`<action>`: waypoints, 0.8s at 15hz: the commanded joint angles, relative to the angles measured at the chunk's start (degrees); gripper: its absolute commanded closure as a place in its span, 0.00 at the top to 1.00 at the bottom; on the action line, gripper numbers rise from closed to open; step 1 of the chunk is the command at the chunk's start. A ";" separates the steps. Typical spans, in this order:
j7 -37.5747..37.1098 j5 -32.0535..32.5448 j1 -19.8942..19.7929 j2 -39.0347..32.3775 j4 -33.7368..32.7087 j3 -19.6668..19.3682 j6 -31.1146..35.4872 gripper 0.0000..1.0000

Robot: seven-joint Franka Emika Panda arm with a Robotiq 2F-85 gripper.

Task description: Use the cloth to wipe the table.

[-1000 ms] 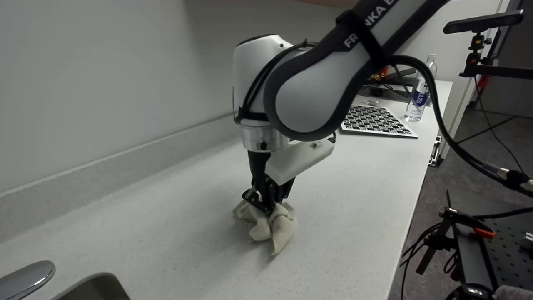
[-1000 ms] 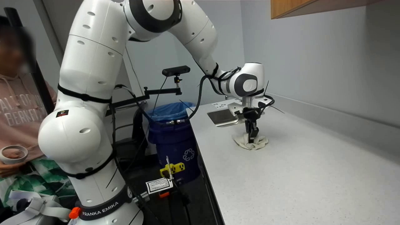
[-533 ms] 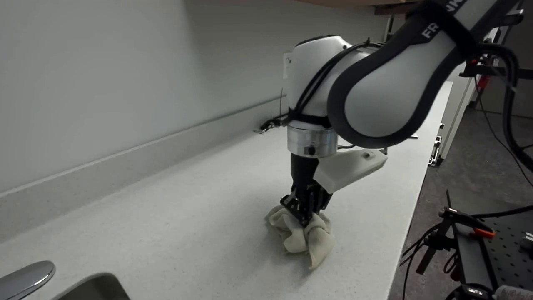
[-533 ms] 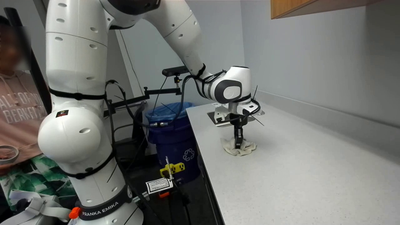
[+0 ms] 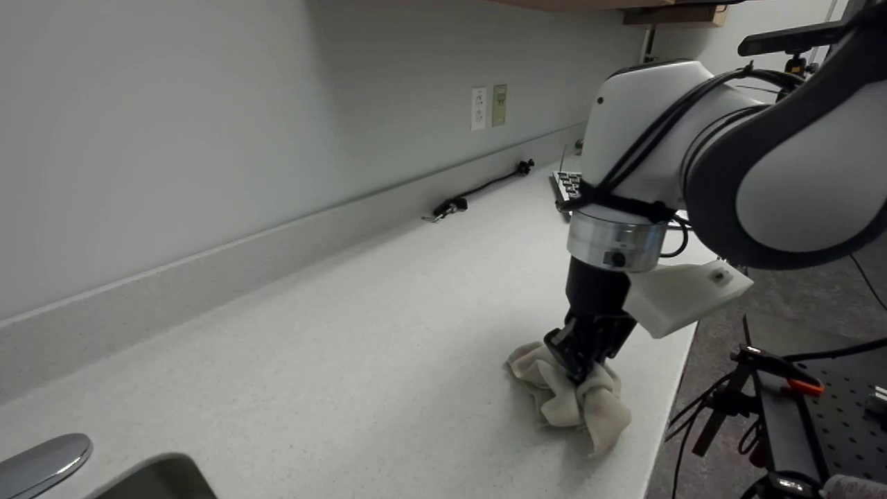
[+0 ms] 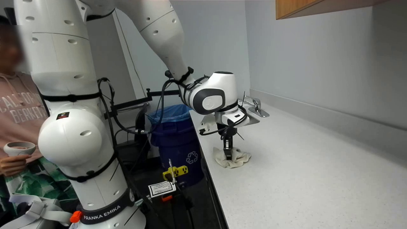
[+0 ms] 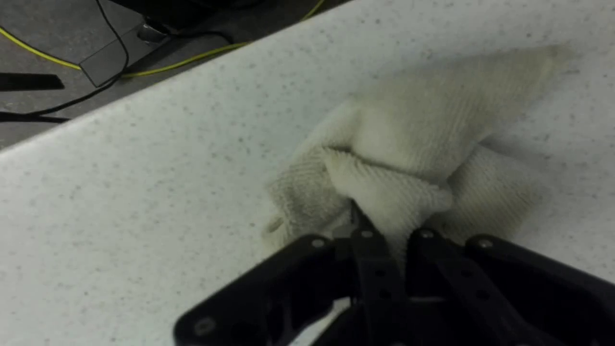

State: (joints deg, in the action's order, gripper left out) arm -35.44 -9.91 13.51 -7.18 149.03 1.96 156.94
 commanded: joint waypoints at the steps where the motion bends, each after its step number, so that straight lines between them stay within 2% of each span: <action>1: -10.91 15.04 1.25 3.81 4.89 -6.31 1.55 0.02; 2: -13.89 19.78 2.48 4.62 4.31 -9.11 0.51 0.02; 4: -18.00 27.76 -1.98 5.81 2.95 -7.02 -0.86 0.02; 6: -18.19 30.66 -3.62 6.49 1.96 -6.38 -0.76 0.02; 12: -0.85 19.23 -6.07 8.64 1.05 -1.84 2.37 0.02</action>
State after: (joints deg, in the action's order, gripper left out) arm -44.97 14.87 9.16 -1.24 149.66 -2.52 157.92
